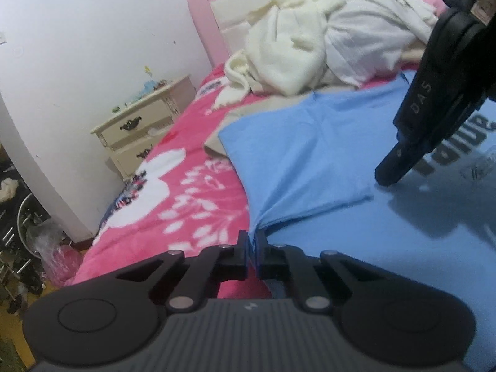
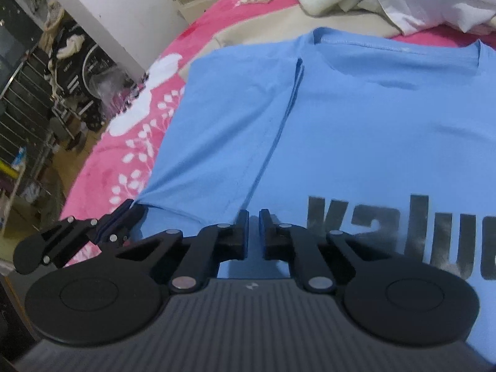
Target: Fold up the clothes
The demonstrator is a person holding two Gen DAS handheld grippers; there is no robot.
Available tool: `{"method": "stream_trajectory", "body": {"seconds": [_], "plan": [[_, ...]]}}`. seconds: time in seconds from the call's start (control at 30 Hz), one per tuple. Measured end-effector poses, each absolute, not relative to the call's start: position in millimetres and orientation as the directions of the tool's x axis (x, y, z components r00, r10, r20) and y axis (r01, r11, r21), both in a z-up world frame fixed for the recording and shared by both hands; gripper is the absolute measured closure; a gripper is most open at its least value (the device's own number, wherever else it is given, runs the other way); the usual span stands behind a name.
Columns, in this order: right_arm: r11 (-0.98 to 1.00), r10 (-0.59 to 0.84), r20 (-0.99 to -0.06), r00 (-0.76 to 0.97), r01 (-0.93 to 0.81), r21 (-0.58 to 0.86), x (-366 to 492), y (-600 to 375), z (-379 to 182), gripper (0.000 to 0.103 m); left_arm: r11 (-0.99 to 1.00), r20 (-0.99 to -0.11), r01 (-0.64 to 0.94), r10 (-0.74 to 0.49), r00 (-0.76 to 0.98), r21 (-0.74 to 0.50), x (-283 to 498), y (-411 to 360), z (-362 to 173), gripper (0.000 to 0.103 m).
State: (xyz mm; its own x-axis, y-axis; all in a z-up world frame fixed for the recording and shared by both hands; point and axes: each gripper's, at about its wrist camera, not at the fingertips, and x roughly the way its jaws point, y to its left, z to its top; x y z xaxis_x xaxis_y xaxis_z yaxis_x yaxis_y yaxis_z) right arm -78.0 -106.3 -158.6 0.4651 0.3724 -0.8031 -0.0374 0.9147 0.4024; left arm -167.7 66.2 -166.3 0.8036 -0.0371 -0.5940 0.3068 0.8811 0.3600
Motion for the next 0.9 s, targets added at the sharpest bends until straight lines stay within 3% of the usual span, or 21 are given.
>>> {"method": "stream_trajectory", "body": {"seconds": [0.1,0.3,0.37,0.43,0.53,0.77,0.9], "plan": [[0.925,0.347,-0.816,0.463,-0.025,0.379,-79.4,-107.6,-162.2,0.098,0.872,-0.61,0.324,-0.037,0.791,0.367,-170.0,67.4,-168.8,0.098],[0.921,0.37,-0.764,0.528,-0.098,0.378,-83.3,-104.4,-139.5,0.095,0.935,-0.609,0.252,-0.05,0.791,0.25,-160.4,87.9,-150.8,0.076],[0.915,0.386,-0.761,0.522,-0.113,0.387,-81.8,-102.2,-137.4,0.093,0.952,-0.609,0.226,-0.055,0.792,0.208,-157.0,95.0,-144.6,0.076],[0.912,0.401,-0.761,0.51,-0.142,0.385,-81.3,-97.9,-137.0,0.077,0.966,-0.607,0.199,-0.059,0.792,0.165,-153.5,102.1,-138.4,0.076],[0.926,0.378,-0.779,0.499,-0.196,0.324,-82.6,-84.9,-138.8,0.062,0.982,-0.605,0.158,-0.066,0.793,0.1,-148.4,112.7,-129.0,0.075],[0.933,0.309,-0.788,0.533,-0.331,0.142,-89.5,-55.1,-137.8,0.069,0.977,-0.615,0.201,-0.118,0.78,0.066,-123.0,92.7,-140.8,0.075],[0.909,0.29,-0.801,0.524,-0.414,0.059,-93.1,-38.2,-141.1,0.073,0.98,-0.627,0.178,-0.082,0.775,0.093,-112.4,88.5,-156.1,0.074]]}}
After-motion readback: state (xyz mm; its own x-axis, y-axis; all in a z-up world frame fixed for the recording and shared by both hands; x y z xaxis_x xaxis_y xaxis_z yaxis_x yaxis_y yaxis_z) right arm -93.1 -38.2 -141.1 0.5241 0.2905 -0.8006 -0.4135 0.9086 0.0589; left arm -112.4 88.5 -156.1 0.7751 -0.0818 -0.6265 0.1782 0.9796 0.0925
